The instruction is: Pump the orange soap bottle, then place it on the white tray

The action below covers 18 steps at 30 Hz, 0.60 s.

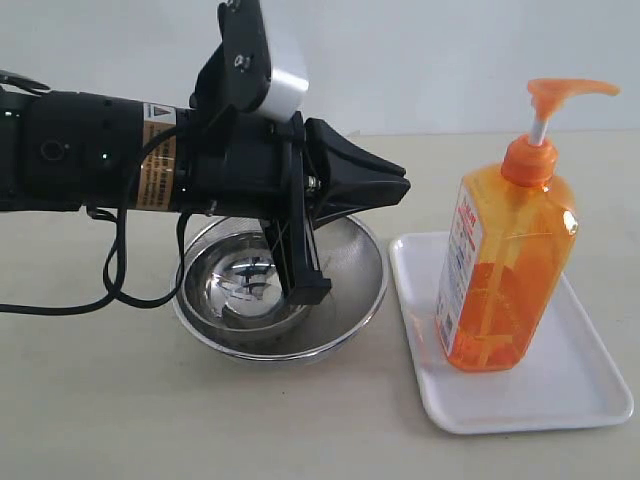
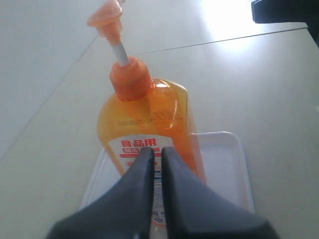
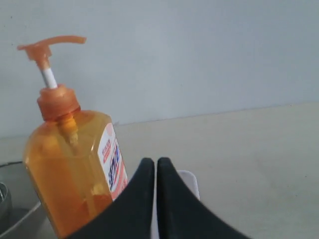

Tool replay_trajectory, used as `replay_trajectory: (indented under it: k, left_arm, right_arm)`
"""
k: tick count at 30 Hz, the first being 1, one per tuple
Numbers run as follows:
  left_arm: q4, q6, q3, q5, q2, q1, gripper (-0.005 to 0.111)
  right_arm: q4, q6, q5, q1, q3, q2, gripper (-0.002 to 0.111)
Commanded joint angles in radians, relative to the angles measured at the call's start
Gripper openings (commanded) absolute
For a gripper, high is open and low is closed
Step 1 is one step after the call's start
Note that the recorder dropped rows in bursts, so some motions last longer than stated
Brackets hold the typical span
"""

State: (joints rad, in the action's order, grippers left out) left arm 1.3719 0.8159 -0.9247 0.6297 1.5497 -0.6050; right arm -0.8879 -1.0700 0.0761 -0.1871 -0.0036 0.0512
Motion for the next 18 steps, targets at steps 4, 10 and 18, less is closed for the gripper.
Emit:
replay_trajectory:
  k: [4,10,18]
  left_arm:
    - [0.0,0.008,0.005,-0.002,-0.008,0.001,0.005]
    - [0.0,0.008,0.005,-0.002,-0.008,0.001,0.005]
    - [0.0,0.008,0.005,-0.002,-0.008,0.001,0.005]
  right_arm:
    - [0.783,1.014,0.038,0.007,0.004,-0.006,0.0]
    - [0.828,1.02,0.137,0.007,0.004,-0.006,0.0]
    - [0.896,1.094,0.236,0.007,0.004,-0.006,0.0]
